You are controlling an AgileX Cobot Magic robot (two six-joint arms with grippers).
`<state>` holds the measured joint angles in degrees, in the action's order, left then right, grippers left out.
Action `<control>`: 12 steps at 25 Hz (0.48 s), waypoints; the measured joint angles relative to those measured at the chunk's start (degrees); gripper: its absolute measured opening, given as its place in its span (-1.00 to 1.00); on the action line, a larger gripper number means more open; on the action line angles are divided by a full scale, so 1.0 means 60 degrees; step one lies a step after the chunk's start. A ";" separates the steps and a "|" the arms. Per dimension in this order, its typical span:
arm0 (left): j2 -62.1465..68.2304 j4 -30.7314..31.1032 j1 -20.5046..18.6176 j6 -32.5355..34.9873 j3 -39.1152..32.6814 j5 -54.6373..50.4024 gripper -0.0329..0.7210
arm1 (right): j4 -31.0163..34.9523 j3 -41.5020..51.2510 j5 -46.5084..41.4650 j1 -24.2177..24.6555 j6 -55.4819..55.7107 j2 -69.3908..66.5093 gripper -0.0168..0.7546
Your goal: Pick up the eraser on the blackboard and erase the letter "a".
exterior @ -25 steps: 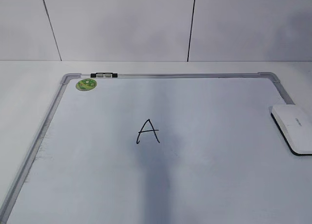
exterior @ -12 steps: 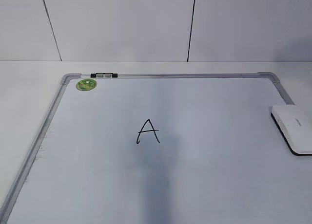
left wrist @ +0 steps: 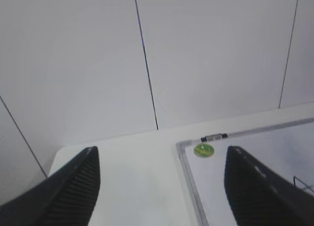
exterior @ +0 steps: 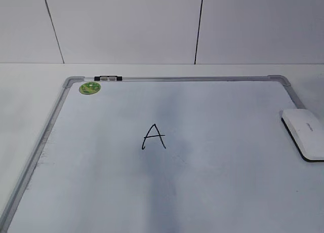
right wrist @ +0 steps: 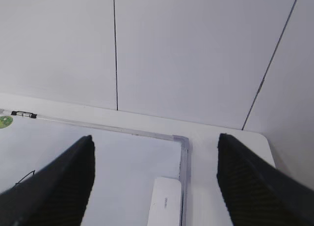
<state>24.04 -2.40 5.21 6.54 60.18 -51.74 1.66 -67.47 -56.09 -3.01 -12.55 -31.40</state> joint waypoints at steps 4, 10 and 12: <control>-0.0586 -0.0009 0.0000 -0.0080 -0.1080 -0.0748 0.66 | 0.0041 0.0933 -0.0144 0.0000 -0.0019 0.0572 0.58; -0.1199 -0.0023 0.0000 -0.0401 -0.2496 -0.1623 0.65 | 0.0101 0.2165 -0.0675 0.0000 0.0037 0.1325 0.58; -0.1370 -0.0023 0.0000 -0.0532 -0.2778 -0.1867 0.66 | 0.0121 0.2678 -0.0871 0.0000 0.0102 0.1619 0.58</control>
<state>15.82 -2.53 5.21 3.35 43.51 -62.94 2.38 -51.40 -61.31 -3.01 -11.94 -21.68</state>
